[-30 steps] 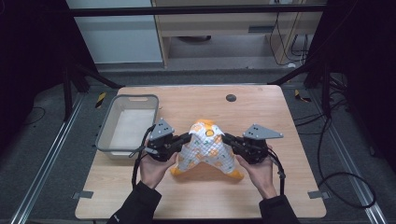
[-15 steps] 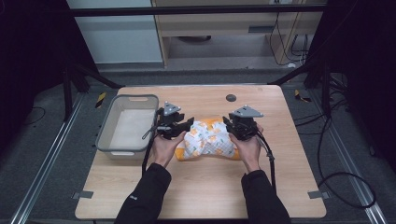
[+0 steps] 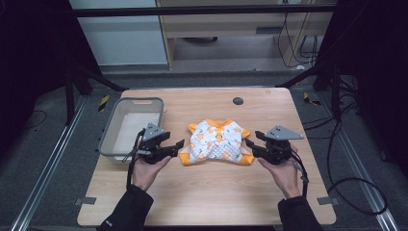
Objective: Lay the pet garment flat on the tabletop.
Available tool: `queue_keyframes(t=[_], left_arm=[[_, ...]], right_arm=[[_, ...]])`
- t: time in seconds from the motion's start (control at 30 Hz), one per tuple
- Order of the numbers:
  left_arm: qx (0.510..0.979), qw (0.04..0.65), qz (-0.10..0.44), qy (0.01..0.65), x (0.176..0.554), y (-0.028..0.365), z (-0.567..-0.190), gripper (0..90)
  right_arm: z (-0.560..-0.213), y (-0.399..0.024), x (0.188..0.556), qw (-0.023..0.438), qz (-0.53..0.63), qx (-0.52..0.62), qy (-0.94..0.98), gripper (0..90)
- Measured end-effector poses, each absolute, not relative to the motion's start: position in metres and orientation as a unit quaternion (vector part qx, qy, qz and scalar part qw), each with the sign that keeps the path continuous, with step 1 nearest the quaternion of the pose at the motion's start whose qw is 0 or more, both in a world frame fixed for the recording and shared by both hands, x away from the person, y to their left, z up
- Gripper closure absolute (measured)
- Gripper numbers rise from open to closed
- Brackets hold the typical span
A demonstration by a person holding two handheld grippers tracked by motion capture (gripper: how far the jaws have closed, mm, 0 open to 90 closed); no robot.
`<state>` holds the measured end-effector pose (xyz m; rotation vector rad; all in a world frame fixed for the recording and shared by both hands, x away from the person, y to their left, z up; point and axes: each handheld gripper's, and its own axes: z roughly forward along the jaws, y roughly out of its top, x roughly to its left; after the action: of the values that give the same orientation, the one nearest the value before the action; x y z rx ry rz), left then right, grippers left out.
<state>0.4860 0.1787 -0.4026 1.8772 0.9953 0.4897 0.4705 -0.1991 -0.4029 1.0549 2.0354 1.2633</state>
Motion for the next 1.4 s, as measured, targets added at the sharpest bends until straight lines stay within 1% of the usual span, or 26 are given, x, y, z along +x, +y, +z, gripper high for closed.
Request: queue_keyframes(t=[0.03, 0.07, 0.17, 0.23, 0.3, 0.33, 0.43, 0.5, 0.67, 0.87, 0.9, 1.07, 1.17, 1.2, 1.23, 1.27, 1.37, 1.4], left_arm=[[0.767, 0.458, 0.197, 0.404, 0.483, 0.179, -0.407, 34.4], [0.771, 0.454, 0.196, 0.401, 0.480, 0.180, -0.411, 34.0], [0.785, 0.437, 0.195, 0.393, 0.472, 0.178, -0.428, 34.0], [0.788, 0.432, 0.196, 0.393, 0.470, 0.177, -0.433, 34.2], [0.795, 0.418, 0.196, 0.393, 0.470, 0.175, -0.445, 34.4], [0.795, 0.418, 0.196, 0.393, 0.470, 0.175, -0.445, 34.6], [0.806, 0.398, 0.205, 0.386, 0.470, 0.171, -0.451, 34.3], [0.807, 0.399, 0.199, 0.387, 0.469, 0.170, -0.455, 34.3], [0.823, 0.371, 0.193, 0.384, 0.472, 0.163, -0.468, 34.7], [0.828, 0.370, 0.182, 0.380, 0.477, 0.154, -0.475, 40.0], [0.830, 0.369, 0.177, 0.380, 0.479, 0.151, -0.479, 42.7], [0.838, 0.354, 0.174, 0.376, 0.483, 0.145, -0.487, 47.2], [0.842, 0.342, 0.166, 0.383, 0.487, 0.140, -0.492, 56.6], [0.842, 0.342, 0.166, 0.383, 0.487, 0.140, -0.492, 60.2], [0.846, 0.329, 0.171, 0.384, 0.488, 0.138, -0.493, 62.7], [0.846, 0.329, 0.171, 0.384, 0.488, 0.138, -0.493, 66.3], [0.847, 0.327, 0.173, 0.382, 0.487, 0.137, -0.492, 76.8], [0.847, 0.327, 0.173, 0.382, 0.487, 0.137, -0.492, 78.9]], right_arm=[[-0.403, -0.199, 0.471, 0.259, 0.466, 0.389, 0.751, 49.2], [-0.411, -0.203, 0.465, 0.251, 0.462, 0.392, 0.755, 46.9], [-0.424, -0.206, 0.459, 0.240, 0.451, 0.392, 0.765, 45.1], [-0.428, -0.207, 0.457, 0.235, 0.451, 0.393, 0.766, 44.7], [-0.440, -0.209, 0.454, 0.223, 0.445, 0.395, 0.772, 43.6], [-0.444, -0.209, 0.453, 0.218, 0.440, 0.395, 0.776, 43.4], [-0.451, -0.209, 0.454, 0.211, 0.438, 0.400, 0.777, 43.6], [-0.453, -0.209, 0.454, 0.209, 0.435, 0.399, 0.779, 43.7], [-0.467, -0.200, 0.457, 0.194, 0.415, 0.392, 0.797, 45.2], [-0.482, -0.190, 0.464, 0.190, 0.395, 0.387, 0.811, 48.5], [-0.486, -0.187, 0.468, 0.188, 0.389, 0.392, 0.813, 50.9], [-0.495, -0.182, 0.475, 0.192, 0.375, 0.397, 0.815, 55.0], [-0.498, -0.179, 0.480, 0.191, 0.372, 0.400, 0.816, 62.2], [-0.498, -0.179, 0.480, 0.191, 0.372, 0.400, 0.816, 62.2], [-0.499, -0.180, 0.481, 0.189, 0.371, 0.402, 0.816, 67.6], [-0.499, -0.181, 0.482, 0.188, 0.368, 0.402, 0.817, 69.6], [-0.498, -0.182, 0.482, 0.185, 0.364, 0.407, 0.817, 79.5], [-0.498, -0.182, 0.482, 0.182, 0.364, 0.409, 0.817, 82.7]])
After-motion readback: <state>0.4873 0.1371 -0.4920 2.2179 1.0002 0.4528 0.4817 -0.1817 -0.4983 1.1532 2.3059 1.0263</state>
